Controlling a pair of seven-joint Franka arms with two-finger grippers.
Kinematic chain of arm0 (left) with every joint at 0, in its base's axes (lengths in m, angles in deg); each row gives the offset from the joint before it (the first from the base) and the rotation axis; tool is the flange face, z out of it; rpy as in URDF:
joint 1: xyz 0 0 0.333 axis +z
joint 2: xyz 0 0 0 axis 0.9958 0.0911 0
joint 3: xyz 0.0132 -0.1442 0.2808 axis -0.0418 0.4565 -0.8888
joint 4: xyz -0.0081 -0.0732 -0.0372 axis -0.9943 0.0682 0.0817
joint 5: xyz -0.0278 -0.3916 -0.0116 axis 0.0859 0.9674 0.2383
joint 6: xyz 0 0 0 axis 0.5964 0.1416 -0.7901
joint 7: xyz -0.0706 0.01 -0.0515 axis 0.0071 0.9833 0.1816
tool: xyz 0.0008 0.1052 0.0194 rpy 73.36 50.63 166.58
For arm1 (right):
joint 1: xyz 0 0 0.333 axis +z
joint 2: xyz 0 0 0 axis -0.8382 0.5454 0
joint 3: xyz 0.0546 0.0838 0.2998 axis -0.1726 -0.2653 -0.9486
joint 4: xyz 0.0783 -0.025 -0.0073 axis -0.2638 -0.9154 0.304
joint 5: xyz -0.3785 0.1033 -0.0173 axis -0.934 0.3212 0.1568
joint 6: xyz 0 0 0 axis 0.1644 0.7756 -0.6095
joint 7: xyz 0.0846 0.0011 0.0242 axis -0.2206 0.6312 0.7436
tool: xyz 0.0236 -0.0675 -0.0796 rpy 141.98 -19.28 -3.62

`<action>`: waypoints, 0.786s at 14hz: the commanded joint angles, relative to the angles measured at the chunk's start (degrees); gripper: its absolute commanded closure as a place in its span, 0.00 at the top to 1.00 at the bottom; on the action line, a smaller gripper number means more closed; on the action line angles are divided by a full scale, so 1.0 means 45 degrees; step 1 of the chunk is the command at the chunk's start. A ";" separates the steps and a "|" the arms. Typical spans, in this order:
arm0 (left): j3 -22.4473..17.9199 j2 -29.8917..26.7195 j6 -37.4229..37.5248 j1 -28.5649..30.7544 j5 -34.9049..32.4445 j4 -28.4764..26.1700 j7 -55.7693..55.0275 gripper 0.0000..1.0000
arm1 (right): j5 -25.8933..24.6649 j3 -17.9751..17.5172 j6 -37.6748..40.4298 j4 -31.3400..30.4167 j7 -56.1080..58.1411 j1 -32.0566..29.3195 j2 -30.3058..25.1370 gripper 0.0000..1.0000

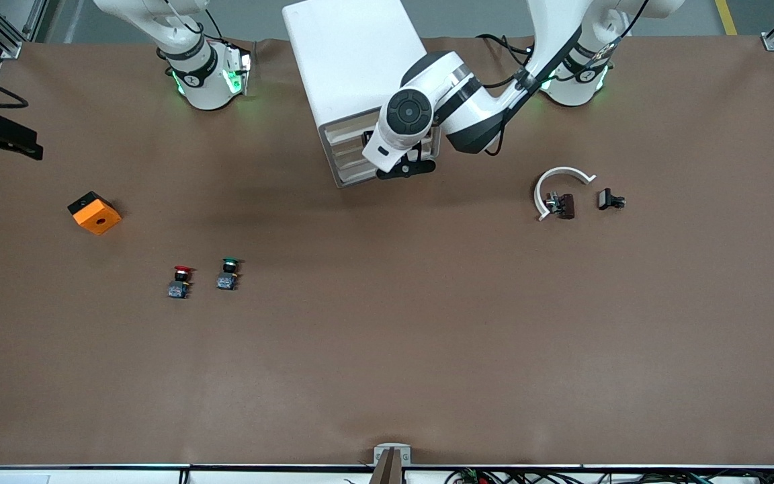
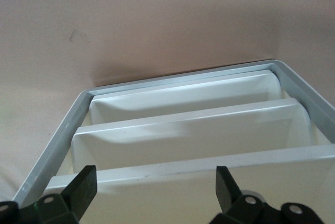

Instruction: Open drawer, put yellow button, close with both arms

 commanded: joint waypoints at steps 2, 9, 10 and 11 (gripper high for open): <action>0.0192 0.0174 0.0287 -0.0213 0.0278 0.0161 -0.0020 1.00 | 0.0443 -0.0031 0.0011 -0.0732 -0.0198 -0.0290 -0.0927 1.00; 0.0192 0.0077 0.0307 -0.0214 0.0337 0.0180 -0.0118 1.00 | 0.1479 -0.0128 -0.0184 -0.1219 -0.0820 -0.0877 -0.1317 1.00; 0.0115 0.0018 0.0307 -0.0155 0.0220 0.0297 -0.0099 1.00 | 0.1499 -0.0128 -0.0358 -0.1491 -0.0842 -0.0877 -0.1512 1.00; 0.0037 -0.0060 0.0326 0.0116 0.0142 0.0627 -0.0099 1.00 | 0.1499 -0.0148 -0.0650 -0.1996 -0.0842 -0.0877 -0.1881 1.00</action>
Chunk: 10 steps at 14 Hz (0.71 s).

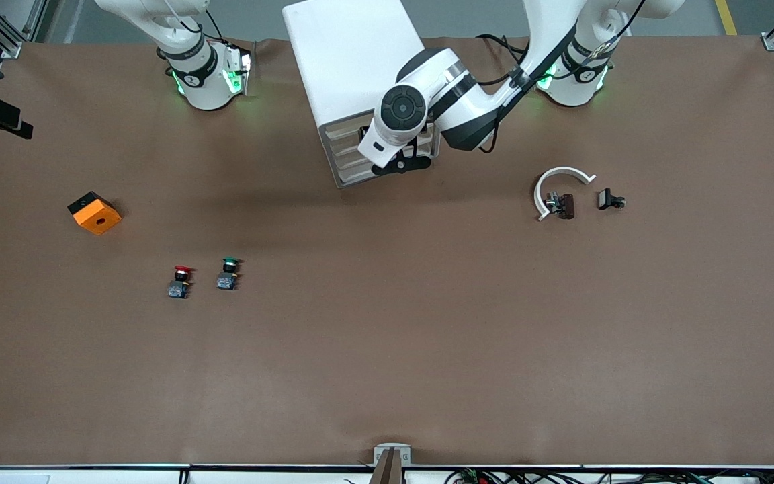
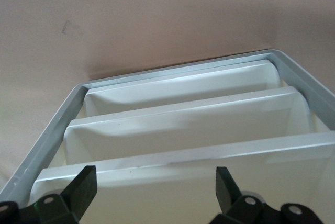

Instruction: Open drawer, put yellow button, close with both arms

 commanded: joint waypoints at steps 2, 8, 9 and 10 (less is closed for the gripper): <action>0.0002 -0.0265 0.0329 0.1132 -0.0304 0.0980 -0.0031 1.00 | 0.0175 -0.0191 -0.1390 -0.2437 -0.0357 -0.0108 -0.1827 1.00; 0.0002 -0.0306 0.1482 0.2987 -0.3545 0.2545 0.0085 1.00 | 0.0018 -0.0621 -0.1744 -0.2696 -0.0377 -0.0401 -0.2142 1.00; 0.0002 -0.0306 0.1482 0.3340 -0.4032 0.2565 0.0125 1.00 | 0.0018 -0.0602 -0.1804 -0.2735 -0.0377 -0.0381 -0.2162 1.00; 0.0002 -0.0306 0.1482 0.3633 -0.4675 0.2565 0.0164 1.00 | 0.0018 -0.0582 -0.1843 -0.2736 -0.0377 -0.0381 -0.2163 1.00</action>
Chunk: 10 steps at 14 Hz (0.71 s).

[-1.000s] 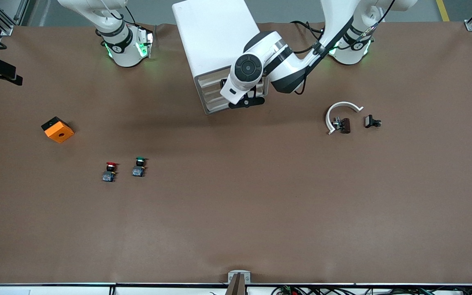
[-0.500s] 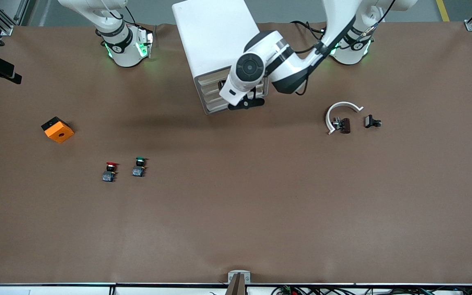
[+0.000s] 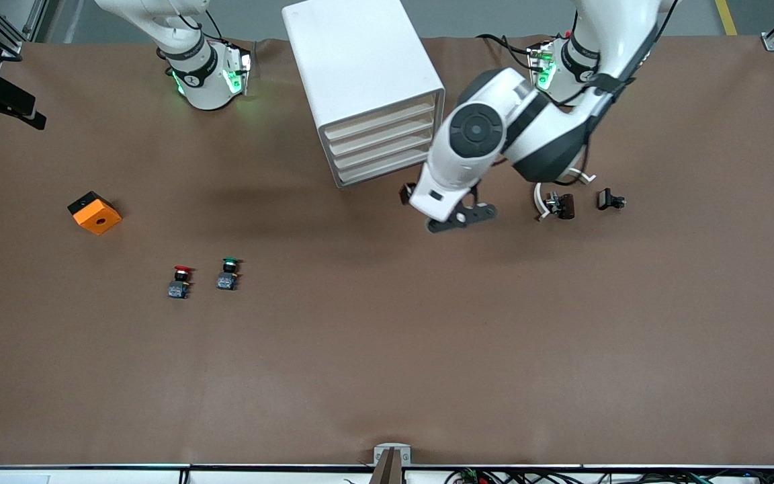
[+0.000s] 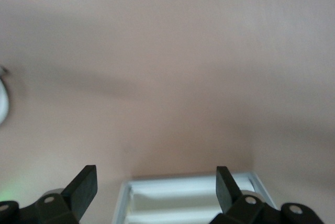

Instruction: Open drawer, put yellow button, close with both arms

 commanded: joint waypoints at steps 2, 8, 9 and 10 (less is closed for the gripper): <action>0.0074 -0.0154 0.0253 0.1185 -0.1847 0.0100 0.0279 1.00 | 0.0017 -0.0226 -0.0665 -0.0563 -0.0096 -0.0293 -0.0585 1.00; 0.0074 -0.1050 0.0253 0.3995 -0.1909 0.0217 0.3144 1.00 | -0.0549 -0.0207 -0.1877 -0.1383 0.0644 -0.0235 -0.1152 1.00; 0.0074 -0.1245 0.0253 0.4620 -0.1909 0.0217 0.3867 1.00 | -0.0569 -0.0187 -0.1955 -0.1383 0.0879 -0.0235 -0.1152 1.00; 0.0093 -0.1441 0.0253 0.5109 -0.1909 0.0237 0.4551 1.00 | -0.0569 -0.0187 -0.1956 -0.1383 0.0881 -0.0254 -0.1152 1.00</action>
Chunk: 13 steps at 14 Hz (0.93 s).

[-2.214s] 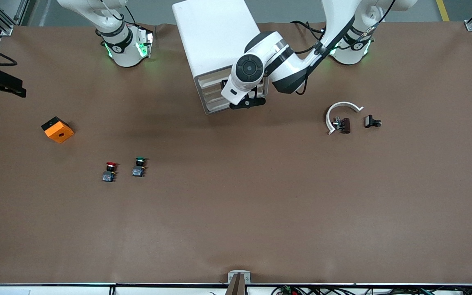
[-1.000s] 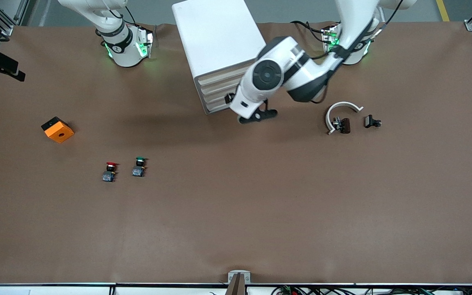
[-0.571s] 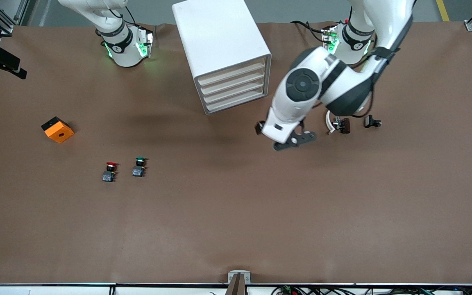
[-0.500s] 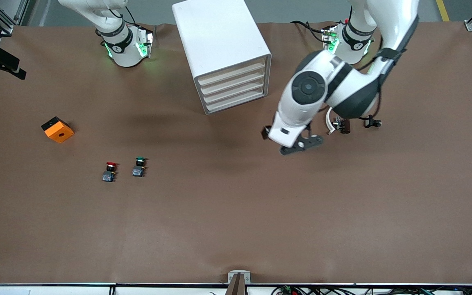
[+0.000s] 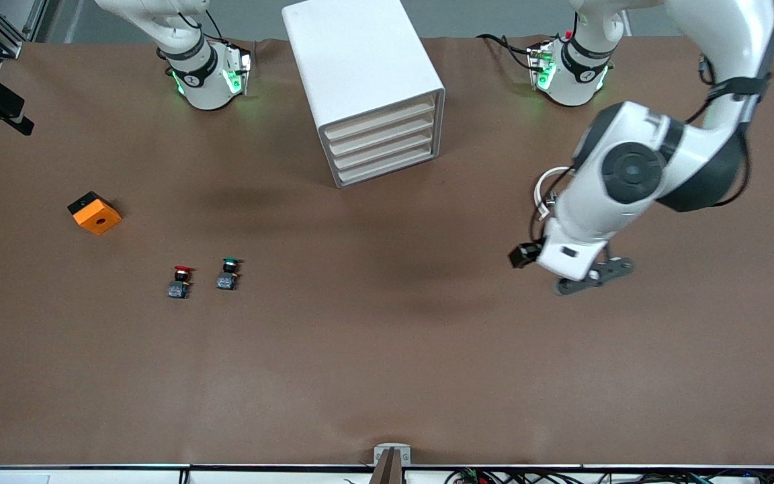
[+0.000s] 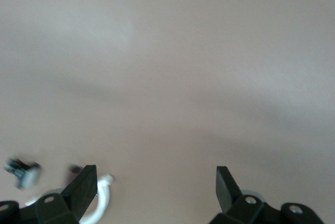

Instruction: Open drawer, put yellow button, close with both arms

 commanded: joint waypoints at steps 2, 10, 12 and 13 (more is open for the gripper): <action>0.0147 -0.1014 0.0397 0.1657 -0.0126 -0.0090 0.2253 1.00 | -0.0166 -0.0173 -0.0237 -0.0407 0.0327 -0.0209 -0.0377 1.00; -0.2110 -0.3979 0.2251 0.1353 0.1331 -0.0109 0.5711 1.00 | -0.0166 -0.0154 -0.0199 -0.0368 0.0210 -0.0151 -0.0377 1.00; -0.4003 -0.4897 0.2410 0.0144 0.1962 -0.0439 0.7659 1.00 | -0.0147 -0.0134 -0.0218 -0.0349 0.0171 -0.0151 -0.0377 1.00; -0.4961 -0.5347 0.2545 -0.0675 0.2079 -0.0731 0.8056 1.00 | -0.0127 -0.0134 -0.0218 -0.0329 0.0171 -0.0151 -0.0377 1.00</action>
